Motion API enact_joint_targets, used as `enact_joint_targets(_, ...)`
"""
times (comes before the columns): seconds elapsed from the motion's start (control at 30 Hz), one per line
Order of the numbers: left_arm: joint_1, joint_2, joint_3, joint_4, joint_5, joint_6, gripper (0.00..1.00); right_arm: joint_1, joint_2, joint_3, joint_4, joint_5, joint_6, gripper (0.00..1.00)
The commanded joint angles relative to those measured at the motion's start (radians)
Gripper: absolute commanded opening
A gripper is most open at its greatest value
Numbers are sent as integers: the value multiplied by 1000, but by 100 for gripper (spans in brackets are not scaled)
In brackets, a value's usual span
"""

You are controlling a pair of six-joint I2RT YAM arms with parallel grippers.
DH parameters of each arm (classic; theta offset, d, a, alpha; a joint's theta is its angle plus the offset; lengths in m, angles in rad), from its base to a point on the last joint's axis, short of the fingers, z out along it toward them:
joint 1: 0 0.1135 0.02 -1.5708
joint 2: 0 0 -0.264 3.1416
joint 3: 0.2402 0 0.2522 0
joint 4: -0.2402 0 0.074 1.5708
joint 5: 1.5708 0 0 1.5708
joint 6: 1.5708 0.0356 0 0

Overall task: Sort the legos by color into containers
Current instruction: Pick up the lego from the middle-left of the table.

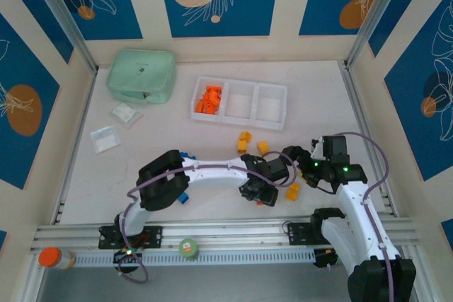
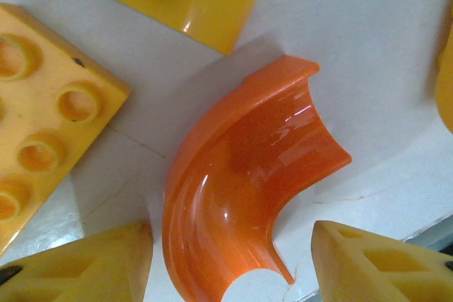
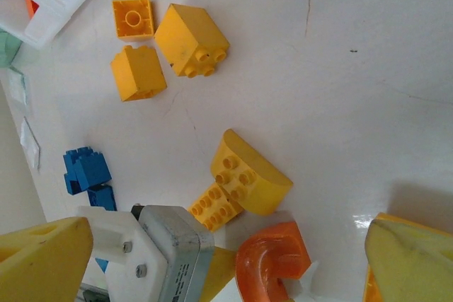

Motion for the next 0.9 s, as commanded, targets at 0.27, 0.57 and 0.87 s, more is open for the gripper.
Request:
enact_joint_targets(0.27,-20,11,23,-79,-63,-12,41,-16,4,-18,19,-73,-35,99)
enact_joint_targets(0.57,-15,-109,-54,-36,-75,-18,34,-17,3,7,20,-90,-35,99)
enact_joint_targets(0.87,84,-368,-253,6,-137,-12,34,33,57,117,42,-109,-31,99)
